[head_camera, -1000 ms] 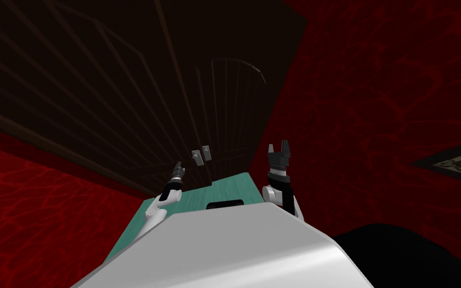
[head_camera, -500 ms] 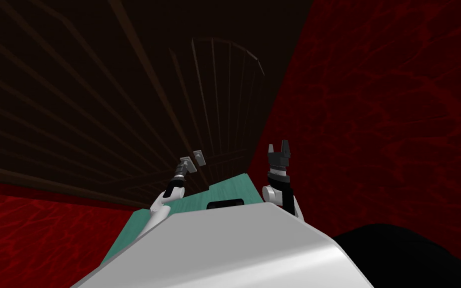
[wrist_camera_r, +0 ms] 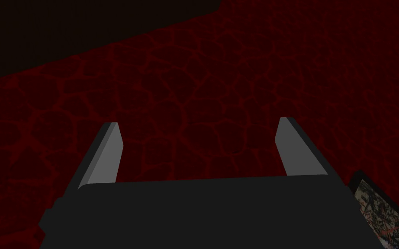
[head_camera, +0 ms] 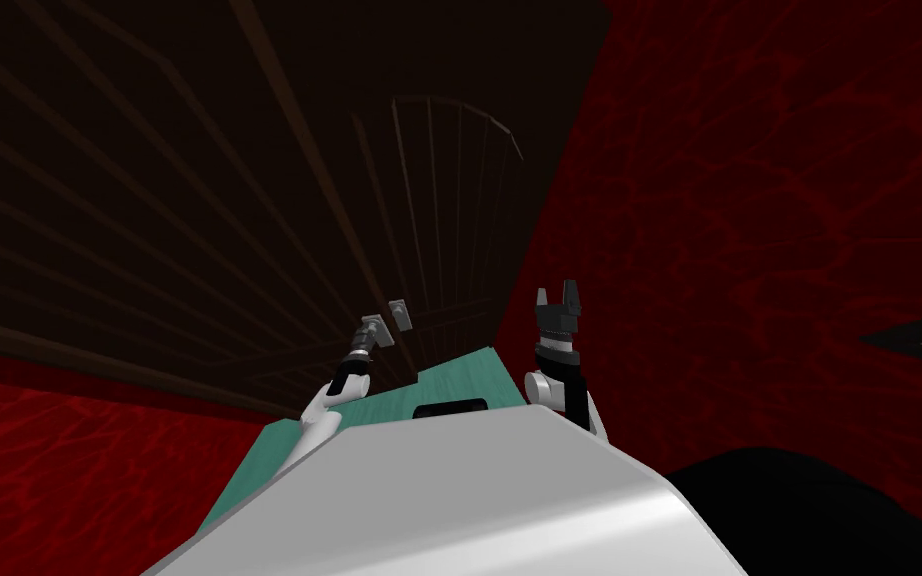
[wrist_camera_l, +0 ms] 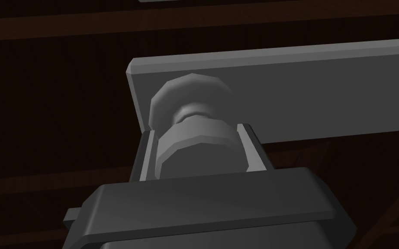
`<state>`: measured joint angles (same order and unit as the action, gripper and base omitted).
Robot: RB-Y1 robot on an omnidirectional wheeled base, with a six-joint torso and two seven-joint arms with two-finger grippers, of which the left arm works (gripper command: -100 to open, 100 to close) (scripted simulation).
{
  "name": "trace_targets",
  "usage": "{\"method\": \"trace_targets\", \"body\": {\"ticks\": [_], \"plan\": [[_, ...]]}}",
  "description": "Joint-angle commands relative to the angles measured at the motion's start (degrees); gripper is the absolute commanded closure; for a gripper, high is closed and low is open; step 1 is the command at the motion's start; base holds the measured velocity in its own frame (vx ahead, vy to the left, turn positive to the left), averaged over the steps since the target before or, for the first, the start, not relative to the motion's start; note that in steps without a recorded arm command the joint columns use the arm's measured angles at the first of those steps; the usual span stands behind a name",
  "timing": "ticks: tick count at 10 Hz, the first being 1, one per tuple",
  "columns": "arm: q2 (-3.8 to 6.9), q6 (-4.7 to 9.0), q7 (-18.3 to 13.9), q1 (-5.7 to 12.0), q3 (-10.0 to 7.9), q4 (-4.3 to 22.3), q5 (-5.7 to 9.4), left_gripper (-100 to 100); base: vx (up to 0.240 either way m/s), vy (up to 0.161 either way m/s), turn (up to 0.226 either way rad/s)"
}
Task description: Pull the door open
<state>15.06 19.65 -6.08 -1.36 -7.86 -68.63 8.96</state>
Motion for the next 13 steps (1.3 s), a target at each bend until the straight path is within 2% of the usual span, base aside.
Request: {"method": "trace_targets", "body": {"ticks": [1, 5, 8, 12, 13], "plan": [[0.63, -0.01, -0.2, -0.95, -0.45, 0.2, 0.16, 100, -0.128, 0.047, 0.026], [1.79, 0.10, -1.1, -2.13, -0.15, 0.2, 0.38, 100, -0.191, 0.030, -0.009], [3.21, 0.42, -2.6, -2.75, 1.83, -0.7, 0.49, 100, -0.231, 0.070, -0.117], [4.95, 1.05, -5.1, -2.52, 6.29, -2.7, 0.39, 100, -0.187, 0.115, -0.212], [4.69, 0.93, -4.6, -2.61, 5.61, -2.1, 0.38, 100, -0.053, 0.055, -0.066]]}}
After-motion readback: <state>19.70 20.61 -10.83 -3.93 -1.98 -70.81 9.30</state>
